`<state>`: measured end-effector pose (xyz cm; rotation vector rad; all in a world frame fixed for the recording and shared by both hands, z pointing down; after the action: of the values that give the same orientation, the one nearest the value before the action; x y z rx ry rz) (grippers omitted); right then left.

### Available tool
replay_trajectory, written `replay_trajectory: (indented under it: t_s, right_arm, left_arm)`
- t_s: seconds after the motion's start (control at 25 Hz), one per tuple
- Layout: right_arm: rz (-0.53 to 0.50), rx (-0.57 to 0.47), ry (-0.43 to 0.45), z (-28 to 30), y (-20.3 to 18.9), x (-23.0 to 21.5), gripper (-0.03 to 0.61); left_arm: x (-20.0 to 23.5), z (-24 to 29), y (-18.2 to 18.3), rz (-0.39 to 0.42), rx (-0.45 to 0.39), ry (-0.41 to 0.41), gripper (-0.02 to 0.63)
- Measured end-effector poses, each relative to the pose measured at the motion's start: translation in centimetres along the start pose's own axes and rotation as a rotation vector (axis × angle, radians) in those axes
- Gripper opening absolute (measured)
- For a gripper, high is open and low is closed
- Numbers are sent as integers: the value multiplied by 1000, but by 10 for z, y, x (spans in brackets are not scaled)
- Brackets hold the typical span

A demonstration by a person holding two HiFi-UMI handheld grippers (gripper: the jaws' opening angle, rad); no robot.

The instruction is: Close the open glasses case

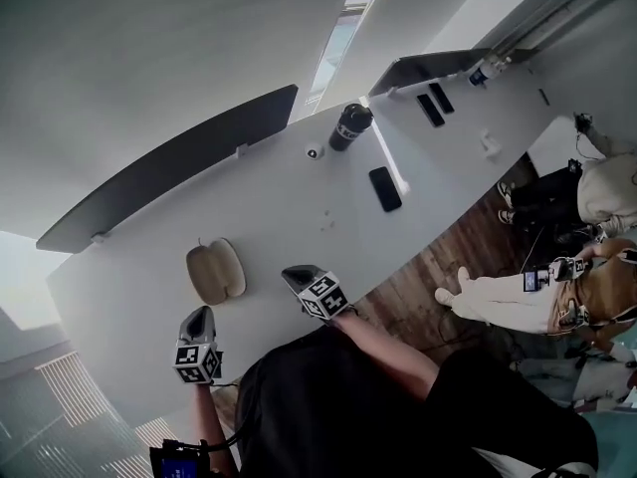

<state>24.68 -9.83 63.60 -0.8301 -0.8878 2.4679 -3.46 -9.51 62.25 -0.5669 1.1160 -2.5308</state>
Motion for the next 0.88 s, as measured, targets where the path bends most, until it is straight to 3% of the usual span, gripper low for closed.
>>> replay_trajectory:
  t_s: [0.4, 0.88]
  right_arm:
    - [31, 53, 5, 14, 10, -27, 5]
    - [19, 69, 19, 53, 26, -33, 5]
  left_arm:
    - [7, 26, -7, -30, 80, -12, 6]
    - [29, 45, -13, -67, 104, -21, 6]
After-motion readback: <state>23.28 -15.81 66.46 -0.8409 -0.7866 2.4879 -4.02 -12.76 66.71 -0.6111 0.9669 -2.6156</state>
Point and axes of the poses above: the fingertips, and each gripper's own axes: z forward along the fingers, x to its left, y out of its top, the point moved 6 cm from there along -z, backward along the fingers, and after that the axes turned 9 degrees about y, right-handed, at the moved point
